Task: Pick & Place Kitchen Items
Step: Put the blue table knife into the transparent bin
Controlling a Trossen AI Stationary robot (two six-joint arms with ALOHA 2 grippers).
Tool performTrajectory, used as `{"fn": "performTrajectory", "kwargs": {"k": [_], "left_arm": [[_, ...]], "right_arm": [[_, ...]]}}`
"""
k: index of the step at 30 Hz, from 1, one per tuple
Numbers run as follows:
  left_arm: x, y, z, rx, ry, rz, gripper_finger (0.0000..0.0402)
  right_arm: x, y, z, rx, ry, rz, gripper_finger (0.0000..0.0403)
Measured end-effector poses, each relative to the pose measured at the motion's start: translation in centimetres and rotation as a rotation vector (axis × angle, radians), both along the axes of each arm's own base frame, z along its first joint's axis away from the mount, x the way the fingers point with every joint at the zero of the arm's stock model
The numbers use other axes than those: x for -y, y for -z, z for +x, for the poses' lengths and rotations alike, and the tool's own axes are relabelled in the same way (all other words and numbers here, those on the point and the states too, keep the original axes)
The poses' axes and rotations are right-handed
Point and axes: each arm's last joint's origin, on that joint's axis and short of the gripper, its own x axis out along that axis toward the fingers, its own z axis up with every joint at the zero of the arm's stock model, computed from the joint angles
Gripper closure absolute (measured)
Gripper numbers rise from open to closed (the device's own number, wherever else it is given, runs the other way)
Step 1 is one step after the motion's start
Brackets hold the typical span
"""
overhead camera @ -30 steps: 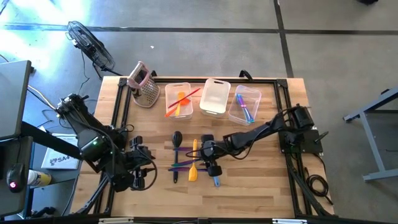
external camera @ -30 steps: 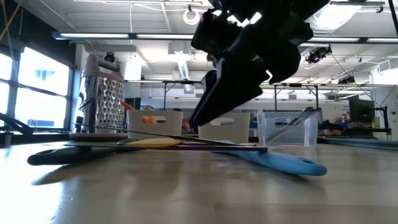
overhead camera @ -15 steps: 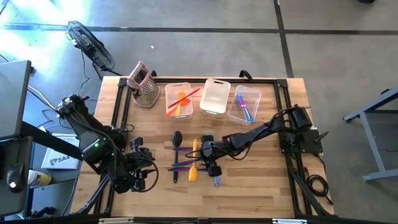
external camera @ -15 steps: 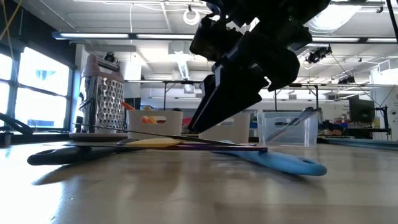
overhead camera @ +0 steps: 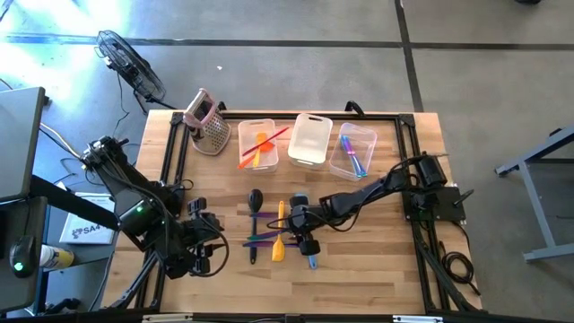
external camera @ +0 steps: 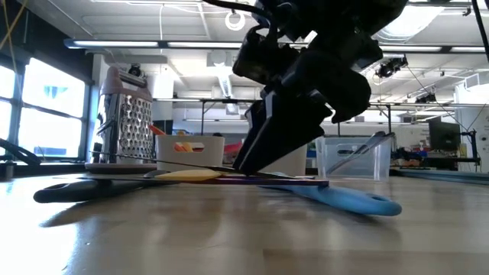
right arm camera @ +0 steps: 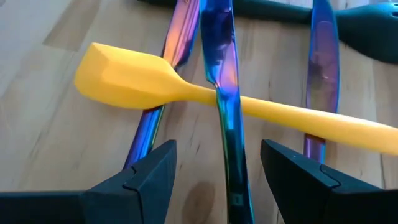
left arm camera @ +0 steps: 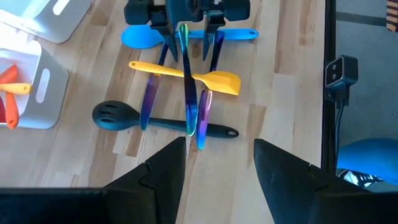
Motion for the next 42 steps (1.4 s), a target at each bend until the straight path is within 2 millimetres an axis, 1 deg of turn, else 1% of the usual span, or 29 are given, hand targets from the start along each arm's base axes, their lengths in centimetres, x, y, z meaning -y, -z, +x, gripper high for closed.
{"fn": "performTrajectory", "kwargs": {"k": [10,19,28,35,42], "left_arm": [[-0.01,-0.04,0.04,0.012,-0.007,0.006,0.0218],[-0.01,-0.03,0.04,0.013,-0.007,0.006,0.0218],[-0.02,-0.04,0.04,0.014,-0.008,0.007,0.0218],[0.00,-0.05,0.05,0.015,-0.008,0.005,0.0218],[0.00,-0.05,0.05,0.015,-0.008,0.005,0.0218]], "right_arm": [[0.09,0.10,-0.07,-0.005,-0.036,-0.035,0.0176],[0.17,0.13,-0.10,-0.008,-0.026,-0.051,0.0176],[0.21,0.13,-0.09,-0.007,-0.024,-0.051,0.0176],[0.90,0.13,0.06,-0.009,-0.007,-0.047,0.0176],[0.84,0.13,0.04,-0.012,-0.022,-0.032,0.0176]]}}
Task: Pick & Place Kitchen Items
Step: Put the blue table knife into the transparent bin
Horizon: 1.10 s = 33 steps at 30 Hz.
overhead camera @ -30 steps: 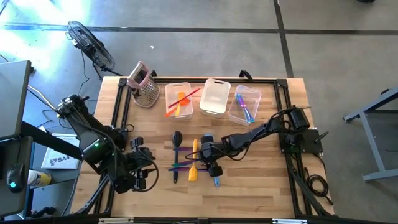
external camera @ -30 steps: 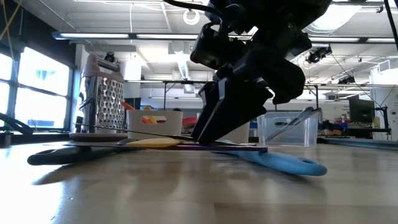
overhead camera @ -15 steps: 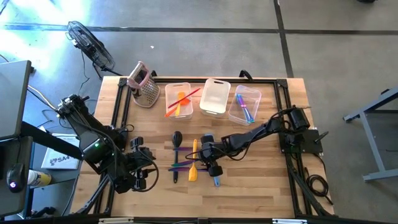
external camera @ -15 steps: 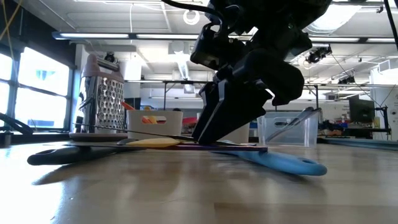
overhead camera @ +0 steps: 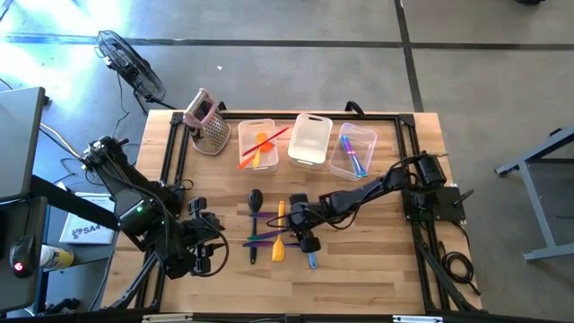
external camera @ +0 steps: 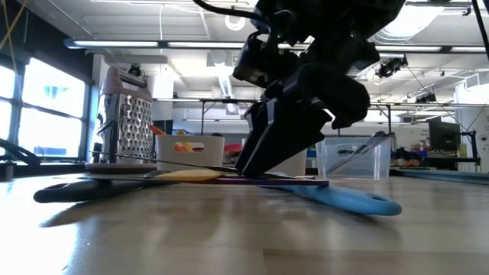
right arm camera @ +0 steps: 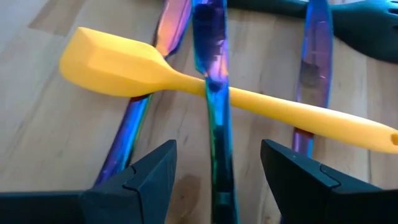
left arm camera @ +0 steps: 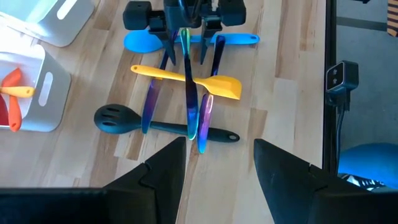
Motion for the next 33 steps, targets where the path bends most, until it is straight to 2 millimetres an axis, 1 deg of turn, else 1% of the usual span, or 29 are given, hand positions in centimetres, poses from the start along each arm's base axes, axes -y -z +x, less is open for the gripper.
{"fn": "performTrajectory", "kwargs": {"k": [11,33], "left_arm": [[-0.03,-0.01,0.01,0.008,-0.006,0.009,0.0218],[-0.10,-0.07,0.07,0.032,-0.022,0.029,0.0218]], "right_arm": [[0.49,0.11,-0.01,-0.012,0.023,-0.018,0.0176],[0.46,0.16,-0.08,-0.020,-0.012,-0.018,0.0176]]}}
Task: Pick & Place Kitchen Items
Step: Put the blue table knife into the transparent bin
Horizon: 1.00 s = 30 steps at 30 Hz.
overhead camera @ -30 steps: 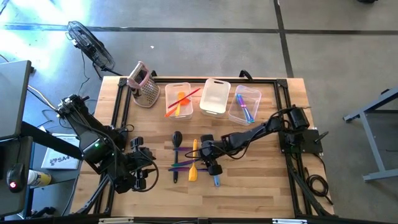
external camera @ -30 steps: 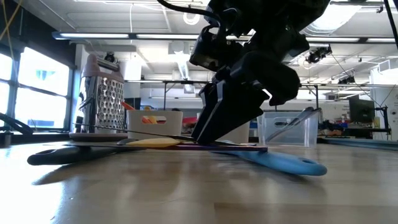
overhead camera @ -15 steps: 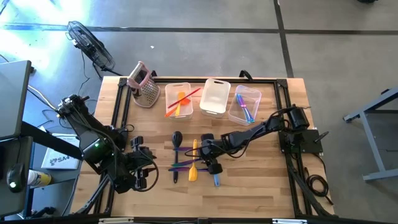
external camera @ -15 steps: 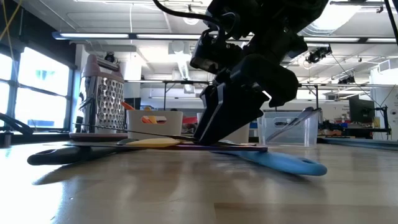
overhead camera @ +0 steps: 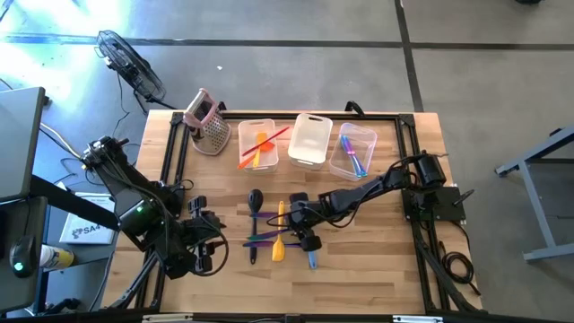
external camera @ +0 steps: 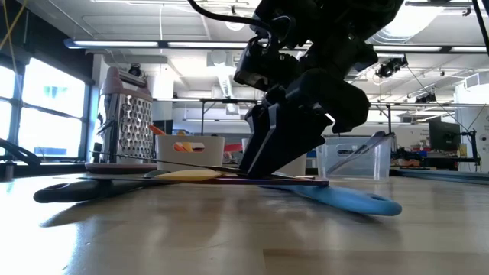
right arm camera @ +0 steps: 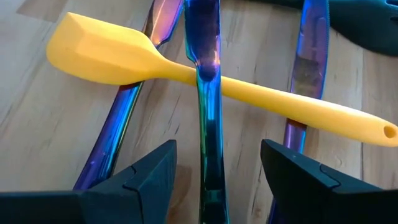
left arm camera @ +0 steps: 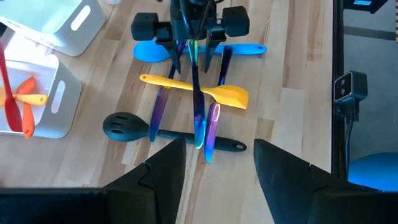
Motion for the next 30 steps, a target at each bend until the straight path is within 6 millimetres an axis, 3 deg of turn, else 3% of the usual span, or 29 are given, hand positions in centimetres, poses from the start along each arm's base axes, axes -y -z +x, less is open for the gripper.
{"fn": "performTrajectory", "kwargs": {"k": [30], "left_arm": [[-0.01,0.00,0.01,0.003,-0.004,0.001,0.0218]], "right_arm": [[0.05,0.07,-0.07,-0.011,-0.006,0.001,0.0176]]}}
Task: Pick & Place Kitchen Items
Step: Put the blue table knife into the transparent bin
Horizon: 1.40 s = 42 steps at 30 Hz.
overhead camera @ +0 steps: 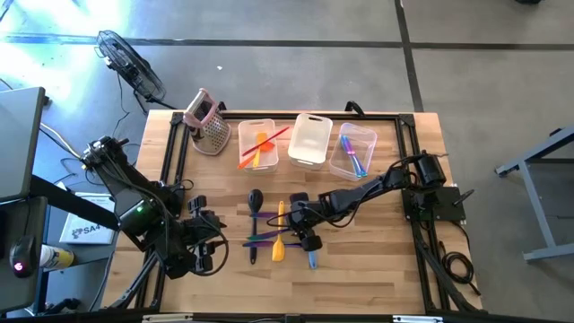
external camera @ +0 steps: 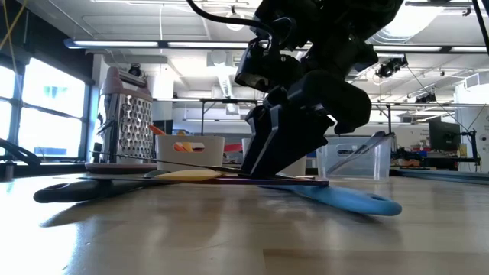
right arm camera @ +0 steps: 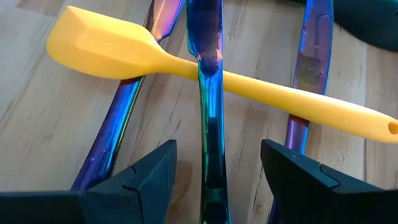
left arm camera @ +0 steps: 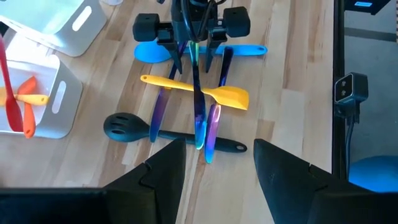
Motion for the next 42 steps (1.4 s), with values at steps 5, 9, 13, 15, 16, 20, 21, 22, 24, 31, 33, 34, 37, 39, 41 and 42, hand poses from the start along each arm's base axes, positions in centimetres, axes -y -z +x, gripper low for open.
{"fn": "performTrajectory", "kwargs": {"k": [5,9,13,15,16,20,21,22,24,31,33,34,37,39,41,42], "left_arm": [[0.0,0.0,0.0,-0.002,0.003,0.003,0.0218],[0.0,0.0,0.0,-0.007,0.003,0.006,0.0218],[0.0,0.1,-0.1,-0.018,0.008,0.003,0.0218],[0.0,0.1,-0.1,-0.027,0.013,-0.001,0.0218],[0.0,0.1,-0.1,-0.029,0.014,-0.002,0.0218],[-0.1,0.2,-0.2,-0.033,0.014,0.003,0.0218],[-0.1,0.2,-0.2,-0.034,0.014,0.003,0.0218],[-0.1,0.2,-0.2,-0.033,0.014,0.003,0.0218],[-0.1,0.2,-0.2,-0.034,0.014,0.004,0.0218],[-0.1,0.2,-0.2,-0.035,0.014,0.006,0.0218],[-0.1,0.2,-0.2,-0.035,0.014,0.006,0.0218],[-0.1,0.2,-0.2,-0.035,0.014,0.006,0.0218],[-0.1,0.2,-0.2,-0.035,0.014,0.006,0.0218],[-0.1,0.2,-0.2,-0.035,0.014,0.006,0.0218],[-0.1,0.1,-0.2,-0.035,0.014,0.005,0.0218],[-0.1,0.1,-0.2,-0.034,0.014,0.005,0.0218]], "right_arm": [[0.0,0.5,0.2,0.001,0.004,0.004,0.0176],[-0.1,1.4,0.5,0.000,0.005,0.012,0.0176],[-0.2,1.8,0.6,-0.003,0.011,0.011,0.0176],[-0.2,1.8,0.6,-0.002,0.011,0.012,0.0176],[-0.2,1.8,0.6,-0.001,0.011,0.011,0.0176],[0.0,1.9,0.6,-0.002,0.012,0.017,0.0189],[0.0,1.9,0.6,-0.003,0.008,0.022,0.0197],[0.0,1.9,0.6,-0.003,0.006,0.023,0.0206],[0.0,1.9,0.7,-0.002,0.006,0.023,0.0229],[0.0,1.9,0.7,0.000,-0.006,0.039,0.0327],[0.0,1.9,0.7,-0.002,-0.009,0.041,0.0358],[-0.1,1.9,0.7,-0.003,-0.009,0.043,0.0370],[-0.1,1.9,0.7,-0.008,0.000,0.065,0.0372],[-0.1,1.9,0.7,-0.010,-0.002,0.071,0.0369],[-0.1,1.9,0.7,-0.010,0.001,0.069,0.0364],[-0.1,1.9,0.7,-0.010,0.002,0.070,0.0365]]}}
